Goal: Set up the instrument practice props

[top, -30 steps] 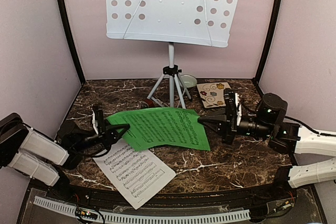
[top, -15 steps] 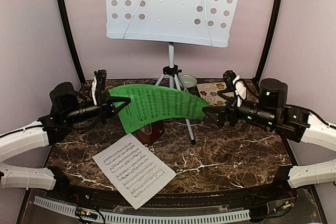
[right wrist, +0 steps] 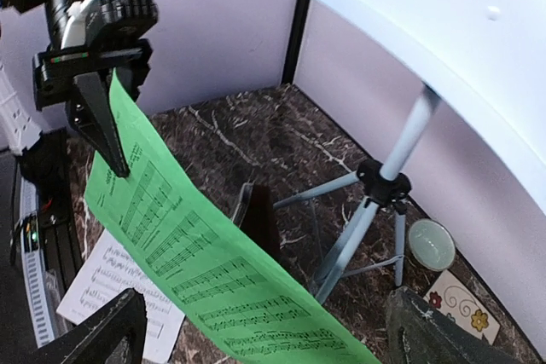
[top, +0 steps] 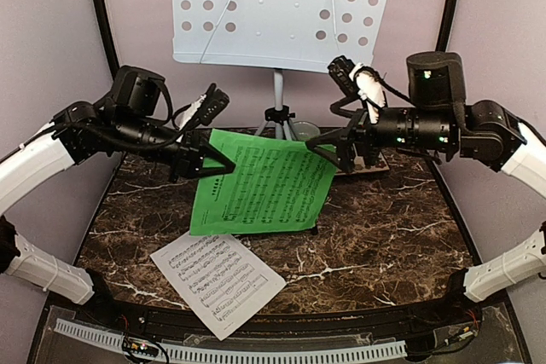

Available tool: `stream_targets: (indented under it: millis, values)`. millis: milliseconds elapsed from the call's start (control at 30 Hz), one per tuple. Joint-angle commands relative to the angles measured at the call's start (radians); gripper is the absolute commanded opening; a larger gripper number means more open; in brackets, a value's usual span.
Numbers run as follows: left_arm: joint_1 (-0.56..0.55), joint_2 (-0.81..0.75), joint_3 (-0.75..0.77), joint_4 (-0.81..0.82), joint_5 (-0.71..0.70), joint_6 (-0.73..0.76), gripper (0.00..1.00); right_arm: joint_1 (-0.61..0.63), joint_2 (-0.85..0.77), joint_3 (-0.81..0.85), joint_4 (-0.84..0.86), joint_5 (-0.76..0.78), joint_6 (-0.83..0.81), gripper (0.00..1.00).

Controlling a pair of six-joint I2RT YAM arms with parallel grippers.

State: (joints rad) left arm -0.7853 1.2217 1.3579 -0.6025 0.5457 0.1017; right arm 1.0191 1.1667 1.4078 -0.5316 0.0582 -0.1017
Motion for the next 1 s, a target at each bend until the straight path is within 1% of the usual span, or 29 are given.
stream_targets:
  millis: [0, 133, 367, 433, 500, 600, 667, 733, 800, 833, 867, 933, 967]
  values:
    - [-0.076, 0.071, 0.104, -0.23, 0.011, 0.1, 0.0, 0.08, 0.1, 0.132, -0.157, 0.047, -0.094, 0.97]
    - [-0.133, 0.085, 0.125, -0.237, -0.009, 0.151, 0.0, 0.116, 0.162, 0.167, -0.194, -0.011, -0.158, 0.94]
    - [-0.161, 0.087, 0.139, -0.232, -0.016, 0.196, 0.0, 0.133, 0.185, 0.111, -0.147, -0.185, -0.168, 0.86]
    - [-0.163, 0.092, 0.144, -0.233, -0.012, 0.205, 0.0, 0.138, 0.192, 0.094, -0.127, -0.236, -0.159, 0.82]
    - [-0.167, 0.094, 0.148, -0.23, -0.012, 0.211, 0.0, 0.148, 0.206, 0.08, -0.106, -0.261, -0.15, 0.76]
    - [-0.169, 0.092, 0.149, -0.22, -0.015, 0.214, 0.0, 0.161, 0.239, 0.084, -0.108, -0.27, -0.14, 0.64]
    - [-0.17, 0.089, 0.15, -0.212, -0.018, 0.215, 0.0, 0.167, 0.26, 0.092, -0.108, -0.255, -0.132, 0.52]
    - [-0.172, 0.083, 0.144, -0.196, -0.028, 0.207, 0.0, 0.17, 0.275, 0.106, -0.11, -0.225, -0.119, 0.33]
    - [-0.172, 0.069, 0.128, -0.173, -0.053, 0.195, 0.0, 0.171, 0.281, 0.118, -0.115, -0.196, -0.107, 0.04]
    - [-0.172, 0.056, 0.111, -0.155, -0.074, 0.189, 0.01, 0.171, 0.275, 0.119, -0.114, -0.184, -0.104, 0.0]
    - [-0.172, 0.037, 0.089, -0.128, -0.101, 0.178, 0.09, 0.17, 0.265, 0.114, -0.107, -0.175, -0.1, 0.0]
    - [-0.171, -0.021, 0.019, -0.048, -0.186, 0.138, 0.32, 0.171, 0.227, 0.088, -0.078, -0.169, -0.091, 0.0]
    - [-0.17, -0.073, -0.025, 0.023, -0.231, 0.108, 0.45, 0.17, 0.201, 0.06, -0.054, -0.169, -0.086, 0.0]
